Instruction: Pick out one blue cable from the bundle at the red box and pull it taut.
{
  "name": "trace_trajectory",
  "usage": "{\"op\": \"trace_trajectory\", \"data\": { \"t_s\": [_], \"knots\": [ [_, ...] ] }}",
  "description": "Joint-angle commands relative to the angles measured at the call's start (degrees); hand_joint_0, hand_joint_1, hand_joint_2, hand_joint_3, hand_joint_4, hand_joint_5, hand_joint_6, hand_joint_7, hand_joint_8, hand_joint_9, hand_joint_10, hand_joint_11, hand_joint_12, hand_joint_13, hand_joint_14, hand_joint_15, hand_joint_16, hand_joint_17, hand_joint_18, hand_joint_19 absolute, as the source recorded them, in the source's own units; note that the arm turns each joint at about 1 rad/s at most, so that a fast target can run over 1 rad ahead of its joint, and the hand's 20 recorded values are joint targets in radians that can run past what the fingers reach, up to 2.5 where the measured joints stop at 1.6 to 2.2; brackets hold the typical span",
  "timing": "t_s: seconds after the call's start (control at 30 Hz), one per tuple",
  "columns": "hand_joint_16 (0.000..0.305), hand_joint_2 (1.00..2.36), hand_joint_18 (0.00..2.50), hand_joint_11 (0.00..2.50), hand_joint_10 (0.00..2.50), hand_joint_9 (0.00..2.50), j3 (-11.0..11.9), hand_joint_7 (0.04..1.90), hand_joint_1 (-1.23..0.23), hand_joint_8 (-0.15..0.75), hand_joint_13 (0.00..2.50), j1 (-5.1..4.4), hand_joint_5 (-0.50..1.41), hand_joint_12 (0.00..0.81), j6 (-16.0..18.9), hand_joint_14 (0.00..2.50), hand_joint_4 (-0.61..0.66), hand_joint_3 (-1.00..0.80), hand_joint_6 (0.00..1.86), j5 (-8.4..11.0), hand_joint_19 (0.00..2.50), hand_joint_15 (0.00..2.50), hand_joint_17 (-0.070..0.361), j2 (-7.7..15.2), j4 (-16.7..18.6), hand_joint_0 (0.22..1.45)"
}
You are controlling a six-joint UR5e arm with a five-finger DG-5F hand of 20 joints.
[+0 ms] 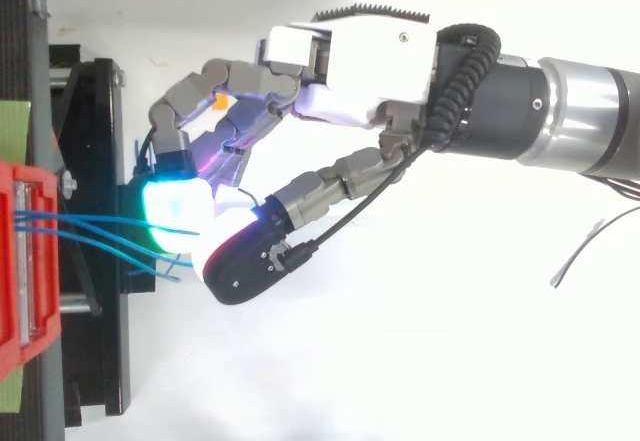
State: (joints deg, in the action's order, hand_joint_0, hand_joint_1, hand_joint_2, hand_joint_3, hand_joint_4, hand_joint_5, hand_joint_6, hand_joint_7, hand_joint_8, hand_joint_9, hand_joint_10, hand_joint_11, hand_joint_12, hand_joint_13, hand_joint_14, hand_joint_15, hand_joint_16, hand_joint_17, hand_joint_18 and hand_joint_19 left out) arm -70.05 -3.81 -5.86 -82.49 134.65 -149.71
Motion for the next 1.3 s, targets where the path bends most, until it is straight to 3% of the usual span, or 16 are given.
{"op": "trace_trajectory", "data": {
  "t_s": [0.0,0.27,0.37,1.27],
  "knots": [
    [0.046,1.03,0.82,0.7,0.02,0.89,0.0,1.21,-0.75,0.274,0.89,0.03,-0.21,0.335,-0.03,0.02,-0.12,-0.12,0.96,-0.04,0.58,0.55,0.103,0.0,-0.05,0.63],
    [0.051,1.02,0.81,0.69,0.02,0.89,0.0,1.16,-0.65,0.299,0.88,0.03,-0.2,0.366,0.06,0.02,-0.06,-0.16,0.96,-0.04,0.59,0.55,0.115,0.0,-0.05,0.59],
    [0.054,1.01,0.82,0.68,0.02,0.88,0.0,1.02,-0.61,0.311,0.88,0.03,-0.2,0.378,-0.03,0.02,-0.01,-0.16,0.95,0.04,0.59,0.55,0.12,0.0,-0.05,0.58],
    [0.051,1.02,0.73,0.67,0.02,0.82,0.0,1.01,-0.46,0.296,0.83,0.03,-0.21,0.366,-0.03,0.02,0.04,-0.22,0.92,-0.04,0.64,0.57,0.114,0.0,-0.05,0.55]
  ]
}}
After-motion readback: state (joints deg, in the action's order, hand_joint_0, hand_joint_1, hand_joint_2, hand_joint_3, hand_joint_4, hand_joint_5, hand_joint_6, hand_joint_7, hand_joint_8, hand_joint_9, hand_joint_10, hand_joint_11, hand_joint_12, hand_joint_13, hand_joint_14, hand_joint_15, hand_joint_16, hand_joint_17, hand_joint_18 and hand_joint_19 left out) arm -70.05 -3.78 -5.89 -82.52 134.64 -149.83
